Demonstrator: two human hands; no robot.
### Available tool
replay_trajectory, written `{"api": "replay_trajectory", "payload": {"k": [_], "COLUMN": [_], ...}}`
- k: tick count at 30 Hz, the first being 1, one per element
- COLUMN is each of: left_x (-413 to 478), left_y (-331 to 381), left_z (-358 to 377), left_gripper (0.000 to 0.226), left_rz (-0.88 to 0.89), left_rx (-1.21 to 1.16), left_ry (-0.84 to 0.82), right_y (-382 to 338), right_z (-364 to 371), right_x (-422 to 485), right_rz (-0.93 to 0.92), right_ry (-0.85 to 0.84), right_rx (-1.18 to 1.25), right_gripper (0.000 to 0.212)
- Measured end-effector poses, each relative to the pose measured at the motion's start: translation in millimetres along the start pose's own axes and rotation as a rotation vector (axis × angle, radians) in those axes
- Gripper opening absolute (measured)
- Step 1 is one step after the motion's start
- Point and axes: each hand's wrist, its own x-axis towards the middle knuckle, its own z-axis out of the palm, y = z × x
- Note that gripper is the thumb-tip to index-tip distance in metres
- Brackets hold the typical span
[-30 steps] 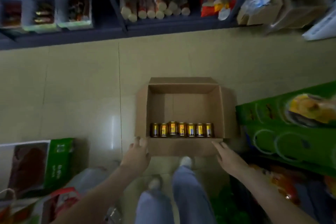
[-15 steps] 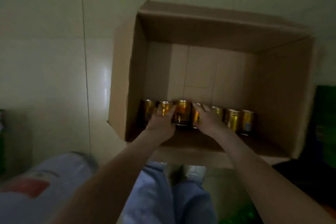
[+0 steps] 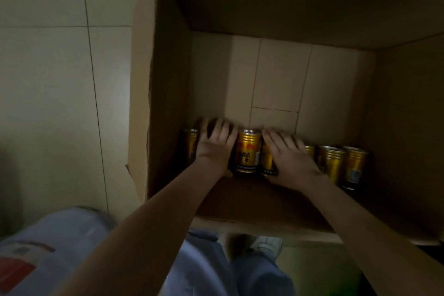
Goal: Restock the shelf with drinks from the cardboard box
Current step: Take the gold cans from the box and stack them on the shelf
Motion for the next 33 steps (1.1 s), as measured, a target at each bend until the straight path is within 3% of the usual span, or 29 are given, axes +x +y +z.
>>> {"api": "replay_trajectory", "payload": {"k": [9,13,17,27,33], "left_x": [-4,-3,-21,-215,-360], "left_y": [6,0,-4,-26,-11], "left_z": [-8,-5,-20,-181,-285], "left_gripper": [0.105,0.111,0.096,0.107,0.113], "left_rz": [0.074,0.092,0.079,0.187,0.42], "left_rx": [0.184,0.302,0.253,0.152,0.085], "left_ry": [0.217,0.212,0.23,0.425,0.688], "right_y": [-13,-15,-18,-35,-53], "right_z": [0,-6,-23,-189,-293], "right_x": [6,7,-12,-175,-334], "right_rz": [0.115,0.134,0.134,0.3,0.373], "right_ry": [-0.008,0.035,0.086,0.288,0.586], "right_rx": [-0.055,0.035,0.071,0.449,0.668], "right_gripper": [0.119,0.112,0.109,0.109,0.105]}}
